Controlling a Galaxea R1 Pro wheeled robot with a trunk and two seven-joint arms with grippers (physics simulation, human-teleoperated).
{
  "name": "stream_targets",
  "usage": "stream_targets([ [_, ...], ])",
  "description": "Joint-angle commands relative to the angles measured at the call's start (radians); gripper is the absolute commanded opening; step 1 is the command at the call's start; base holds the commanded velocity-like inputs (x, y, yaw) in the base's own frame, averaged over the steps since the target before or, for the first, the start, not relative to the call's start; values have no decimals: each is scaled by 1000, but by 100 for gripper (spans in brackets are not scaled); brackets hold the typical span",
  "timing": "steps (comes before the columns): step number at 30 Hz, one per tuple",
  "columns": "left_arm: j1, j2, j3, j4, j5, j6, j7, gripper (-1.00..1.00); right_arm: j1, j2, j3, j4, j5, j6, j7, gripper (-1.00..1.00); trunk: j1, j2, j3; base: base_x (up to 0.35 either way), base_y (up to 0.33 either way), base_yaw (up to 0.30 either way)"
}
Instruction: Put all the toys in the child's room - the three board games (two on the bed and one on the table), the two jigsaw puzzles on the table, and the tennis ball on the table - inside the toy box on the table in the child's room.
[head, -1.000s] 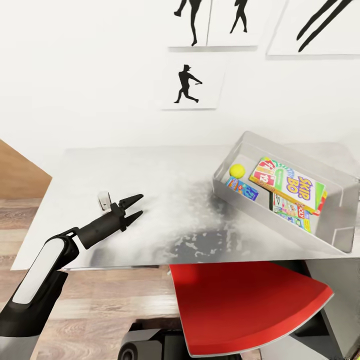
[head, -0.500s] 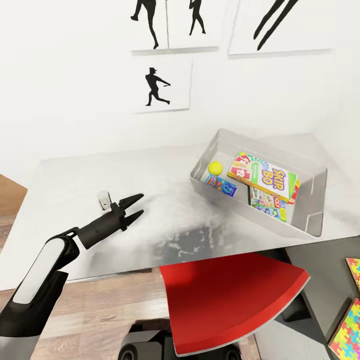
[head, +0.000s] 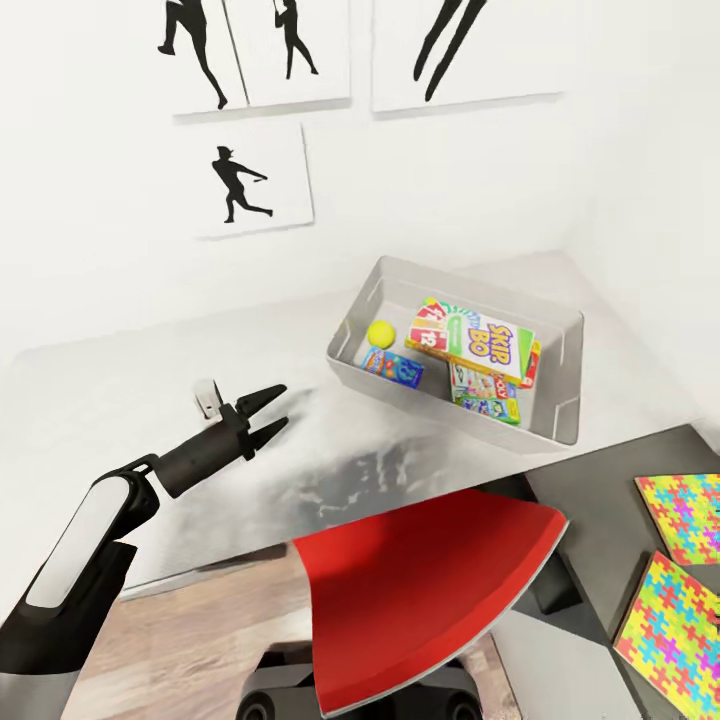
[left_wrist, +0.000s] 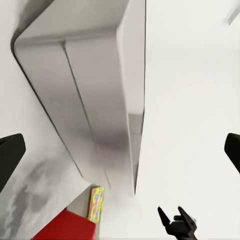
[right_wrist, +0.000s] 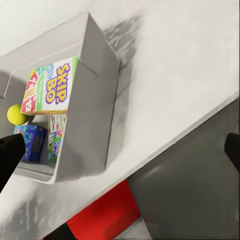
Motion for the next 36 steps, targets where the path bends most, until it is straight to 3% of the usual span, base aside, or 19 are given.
stream_targets([
  [1, 0, 1, -1, 0, 3, 1, -1, 100, -2, 0, 0, 0, 9, 5, 9, 100, 1, -2, -1, 0, 0, -272],
  [36, -2, -7, -3, 0, -7, 2, -4, 100, -2, 0, 9, 0, 9, 5, 10, 100, 1, -2, 20, 0, 0, -273],
])
